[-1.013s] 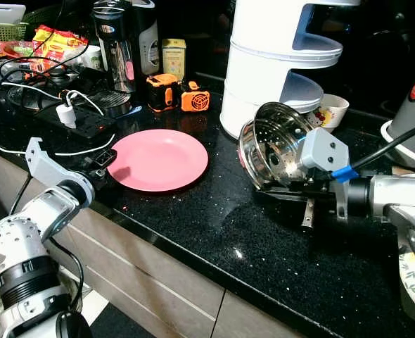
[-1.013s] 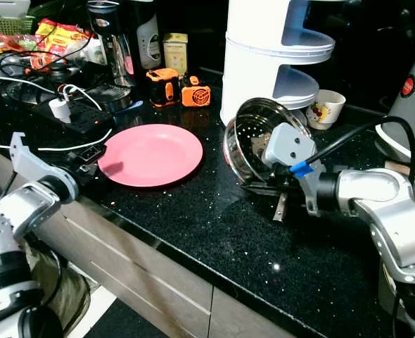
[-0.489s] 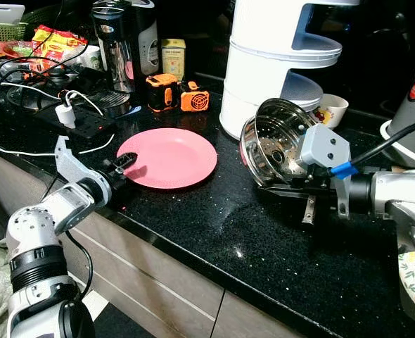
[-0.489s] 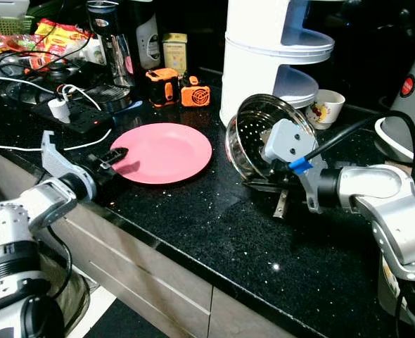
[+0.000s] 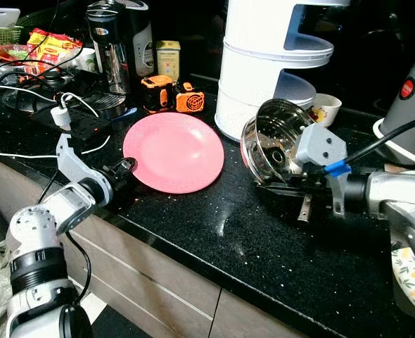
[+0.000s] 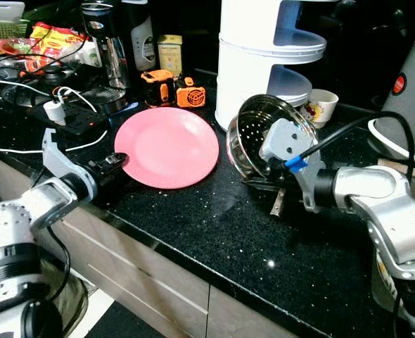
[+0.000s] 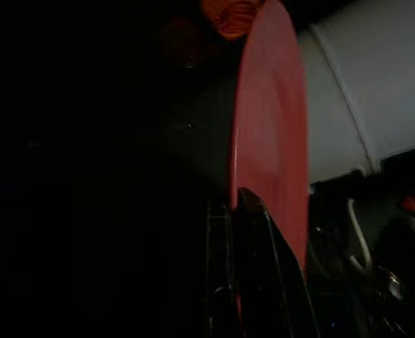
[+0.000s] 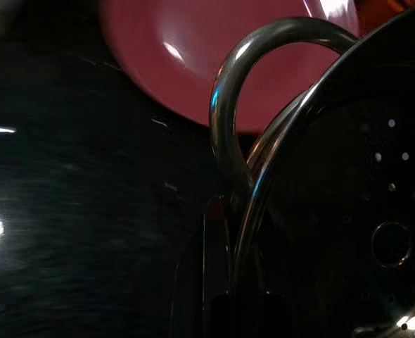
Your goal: Kitchen organization
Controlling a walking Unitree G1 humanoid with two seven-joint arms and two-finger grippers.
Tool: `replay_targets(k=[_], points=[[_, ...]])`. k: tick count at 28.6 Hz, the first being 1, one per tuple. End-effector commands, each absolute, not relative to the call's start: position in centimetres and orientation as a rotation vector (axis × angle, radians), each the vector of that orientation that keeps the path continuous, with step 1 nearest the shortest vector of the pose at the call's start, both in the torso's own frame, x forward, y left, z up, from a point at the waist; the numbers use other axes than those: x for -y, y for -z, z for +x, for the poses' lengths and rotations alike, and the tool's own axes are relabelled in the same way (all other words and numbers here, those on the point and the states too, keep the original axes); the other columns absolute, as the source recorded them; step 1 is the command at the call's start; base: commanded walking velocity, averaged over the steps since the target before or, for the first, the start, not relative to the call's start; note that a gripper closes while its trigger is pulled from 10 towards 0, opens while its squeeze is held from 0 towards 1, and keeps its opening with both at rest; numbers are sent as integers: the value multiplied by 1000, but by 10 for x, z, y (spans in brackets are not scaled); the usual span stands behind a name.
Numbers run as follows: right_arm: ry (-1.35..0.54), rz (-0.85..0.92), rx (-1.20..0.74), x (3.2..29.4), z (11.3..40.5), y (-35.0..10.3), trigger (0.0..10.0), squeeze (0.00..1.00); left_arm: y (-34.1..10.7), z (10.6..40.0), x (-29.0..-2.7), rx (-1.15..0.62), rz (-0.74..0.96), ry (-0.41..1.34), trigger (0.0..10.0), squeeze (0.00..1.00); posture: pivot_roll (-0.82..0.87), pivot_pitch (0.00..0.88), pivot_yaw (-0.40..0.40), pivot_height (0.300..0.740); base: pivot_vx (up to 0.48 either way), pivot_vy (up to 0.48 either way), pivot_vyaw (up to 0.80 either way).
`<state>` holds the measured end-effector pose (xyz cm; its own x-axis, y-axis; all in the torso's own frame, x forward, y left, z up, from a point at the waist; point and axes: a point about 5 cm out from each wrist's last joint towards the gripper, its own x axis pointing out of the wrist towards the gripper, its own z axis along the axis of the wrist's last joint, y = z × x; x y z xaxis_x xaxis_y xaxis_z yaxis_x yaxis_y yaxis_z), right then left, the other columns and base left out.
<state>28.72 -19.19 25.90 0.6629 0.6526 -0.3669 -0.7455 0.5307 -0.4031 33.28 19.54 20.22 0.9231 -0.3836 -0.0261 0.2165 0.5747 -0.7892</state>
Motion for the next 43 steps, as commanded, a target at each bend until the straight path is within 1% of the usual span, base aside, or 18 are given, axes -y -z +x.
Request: replay_targets(k=[1, 3, 5, 6, 8, 9, 16, 18, 24, 25, 26, 27, 29, 30, 34, 37, 40, 43], points=[[-712, -565, -218, 202, 297, -257, 10000, 0, -217, 326, -185, -116, -840, 449, 0, 0, -33, 0, -32, 740, 0, 0, 0], [-666, -555, -238, 207, 301, -255, 10000, 0, -221, 322, -180, -91, -823, 483, 0, 0, -33, 0, -32, 740, 0, 0, 0], [-577, -495, -301, 219, 306, -252, 10000, 0, -230, 313, -169, -46, -809, 582, 0, 0, -33, 0, -27, 740, 0, 0, 0], [-577, -495, -301, 219, 306, -252, 10000, 0, -230, 313, -169, -46, -809, 582, 0, 0, -33, 0, -27, 740, 0, 0, 0], [-529, -454, -360, 228, 308, -249, 10000, 0, -233, 304, -158, -29, -802, 673, 0, 0, -32, 0, -27, 740, 0, 0, -694], [-522, -453, -373, 230, 308, -248, 10000, 0, -233, 302, -156, -30, -797, 686, 0, 0, -32, 0, -27, 740, 0, 0, -700], [-490, -461, -410, 233, 310, -243, 10000, 0, -231, 300, -151, -23, -790, 681, 0, 0, -27, 0, -25, 740, 0, 0, -695], [-472, -512, -436, 232, 312, -239, 10000, 0, -230, 303, -152, 0, -794, 620, 0, 0, -26, 0, -24, 740, 0, 0, -691], [-456, -566, -458, 232, 315, -234, 10000, 0, -231, 303, -154, 28, -780, 575, 0, 0, -22, 0, -26, 740, 0, 0, -694], [-440, -597, -461, 231, 320, -232, 10000, 0, -232, 304, -154, 45, -745, 556, 4588, 0, -16, 0, -33, 740, 0, 0, -694], [-424, -619, -457, 230, 325, -231, 10000, 0, -234, 304, -153, 64, -716, 543, 7098, 0, -15, 0, -34, 740, 0, 0, -694], [-424, -619, -457, 230, 325, -231, 10000, 0, -234, 304, -153, 64, -716, 543, 7098, 0, -15, 0, -34, 740, 0, 0, -694], [-411, -652, -452, 227, 332, -230, 10000, 0, -236, 304, -152, 88, -670, 523, 8118, 0, -11, 0, -38, 740, 0, 0, -694], [-415, -660, -448, 223, 334, -230, 10000, 0, -237, 304, -152, 102, -661, 514, 9843, 0, -6, 0, -42, 740, 0, 0, -675], [-433, -684, -427, 215, 339, -231, 10000, 0, -240, 304, -156, 139, -637, 461, 10000, 0, -1, 0, -47, 740, 0, 0, -680], [-433, -684, -427, 215, 339, -231, 10000, 0, -240, 304, -156, 139, -637, 461, 10000, 0, -1, 0, -47, 740, 0, 0, -681], [-464, -682, -361, 199, 345, -236, 10000, 0, -244, 304, -163, 207, -548, 375, 10000, 0, 2, 0, -51, 740, 0, 0, -225], [-483, -674, -325, 190, 347, -238, 10000, 0, -245, 304, -161, 226, -459, 356, 10000, 0, 2, 0, -51, 740, 0, -185, 0]])
